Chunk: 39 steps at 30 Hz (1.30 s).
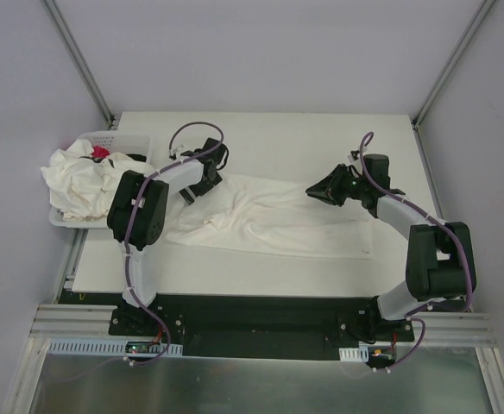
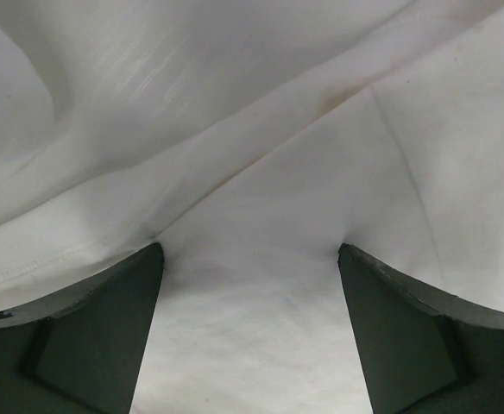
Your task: Fold and stack the t-shirts
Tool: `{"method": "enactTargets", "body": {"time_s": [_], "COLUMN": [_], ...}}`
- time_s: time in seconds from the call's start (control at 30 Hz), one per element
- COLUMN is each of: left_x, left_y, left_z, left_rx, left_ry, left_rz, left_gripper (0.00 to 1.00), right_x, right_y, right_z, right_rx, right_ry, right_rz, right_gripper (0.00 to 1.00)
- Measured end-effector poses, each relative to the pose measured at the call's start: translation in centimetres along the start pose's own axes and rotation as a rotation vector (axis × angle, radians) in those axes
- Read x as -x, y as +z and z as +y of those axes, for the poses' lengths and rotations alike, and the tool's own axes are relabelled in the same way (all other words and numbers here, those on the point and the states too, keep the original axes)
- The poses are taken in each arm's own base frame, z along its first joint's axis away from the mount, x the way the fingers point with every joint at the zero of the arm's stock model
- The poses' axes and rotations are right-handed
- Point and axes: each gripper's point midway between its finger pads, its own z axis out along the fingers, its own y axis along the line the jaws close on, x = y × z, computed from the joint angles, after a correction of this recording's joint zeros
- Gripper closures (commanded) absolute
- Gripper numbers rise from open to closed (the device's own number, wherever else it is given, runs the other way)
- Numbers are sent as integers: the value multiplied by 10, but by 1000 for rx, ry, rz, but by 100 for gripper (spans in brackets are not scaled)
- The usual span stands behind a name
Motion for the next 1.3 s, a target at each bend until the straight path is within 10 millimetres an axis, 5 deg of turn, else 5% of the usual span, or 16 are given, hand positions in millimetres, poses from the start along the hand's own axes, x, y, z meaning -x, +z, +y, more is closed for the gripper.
{"method": "enactTargets", "body": {"time_s": [0.27, 0.67, 1.0, 1.3], "left_x": [18, 87, 130, 134], "left_y": [13, 46, 62, 53], "left_z": [-28, -85, -144, -159], "left_rx": [-30, -198, -500, -678], "left_ry": [11, -20, -49, -9], "left_rz": [50, 155, 248, 298], "left_gripper": [19, 24, 24, 22], "right_x": [3, -3, -3, -12], "right_y": [1, -2, -33, -39], "right_z": [1, -9, 15, -36], "right_rx": [7, -4, 12, -186], "right_ry": [17, 37, -55, -115], "right_rz": [-8, -9, -74, -41], "right_gripper": [79, 78, 74, 64]}}
